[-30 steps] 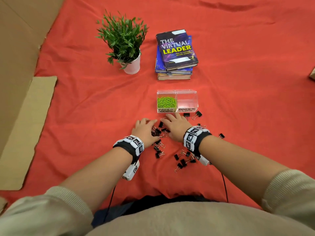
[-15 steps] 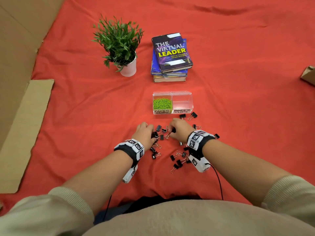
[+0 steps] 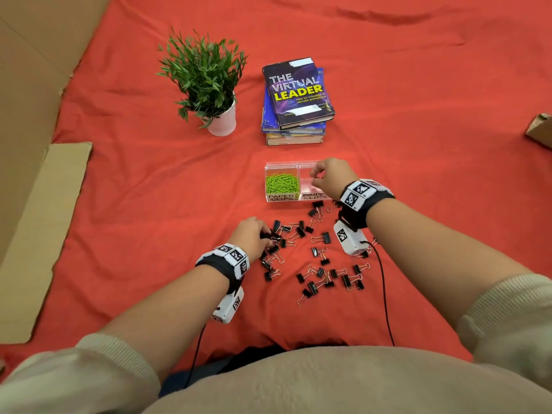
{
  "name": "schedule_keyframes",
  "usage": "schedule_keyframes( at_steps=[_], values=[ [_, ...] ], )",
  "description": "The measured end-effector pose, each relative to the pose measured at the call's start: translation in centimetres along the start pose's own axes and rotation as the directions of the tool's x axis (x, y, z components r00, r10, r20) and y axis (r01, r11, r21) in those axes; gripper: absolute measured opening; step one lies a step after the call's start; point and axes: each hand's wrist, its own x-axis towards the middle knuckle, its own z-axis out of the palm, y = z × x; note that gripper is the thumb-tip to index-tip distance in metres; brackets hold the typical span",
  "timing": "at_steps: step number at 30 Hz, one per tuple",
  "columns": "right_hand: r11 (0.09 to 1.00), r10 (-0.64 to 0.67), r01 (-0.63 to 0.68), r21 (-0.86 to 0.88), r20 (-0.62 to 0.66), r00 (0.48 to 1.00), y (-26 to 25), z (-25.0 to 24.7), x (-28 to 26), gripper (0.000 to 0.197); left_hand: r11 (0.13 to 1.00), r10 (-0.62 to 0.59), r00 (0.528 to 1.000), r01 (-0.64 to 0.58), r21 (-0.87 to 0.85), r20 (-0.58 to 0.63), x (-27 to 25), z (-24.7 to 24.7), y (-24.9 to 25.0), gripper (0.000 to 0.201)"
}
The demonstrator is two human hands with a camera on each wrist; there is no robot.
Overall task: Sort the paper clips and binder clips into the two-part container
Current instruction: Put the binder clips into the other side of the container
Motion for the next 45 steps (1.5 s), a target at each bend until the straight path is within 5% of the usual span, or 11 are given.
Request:
schedule_keyframes(
  at_steps=[4,10,26,35,41,45],
  values=[
    [0.971,-0.203,0.193,-0.14,-0.056,0.978,-0.3,0.9,-1.9,0.017,1.0,0.025,1.0,-0.025,0.004,0.008,-0.2,-0.7,0.6,0.025],
    [0.883,-0.172,0.285,-0.374,0.306,0.936,1.7,6.2,-5.2,0.043,0.996,0.085,0.996,-0.085,-0.031,-0.004,-0.3,-2.0,2.3,0.019],
    [0.98,-0.153,0.176,-0.091,0.212,0.965,4.9,6.9,-6.9,0.024,0.966,0.205,0.97,-0.222,-0.136,-0.13,6.4,-3.3,12.8,0.016],
    [0.925,0.021,-0.028,0.379,0.024,0.999,4.7,1.6,-5.8,0.015,0.952,0.278,0.944,-0.296,-0.081,-0.178,5.7,-2.7,11.3,0.021],
    [0.981,-0.03,0.04,0.19,-0.055,0.998,2.4,-0.4,-1.6,0.015,0.959,0.282,0.958,-0.282,0.012,-0.052,2.4,-1.6,6.8,0.015],
    [0.996,-0.071,0.072,0.053,-0.029,0.997,2.1,0.5,-0.8,0.021,0.93,0.297,0.954,-0.299,0.213,0.04,1.4,-0.5,3.4,0.033]
  ],
)
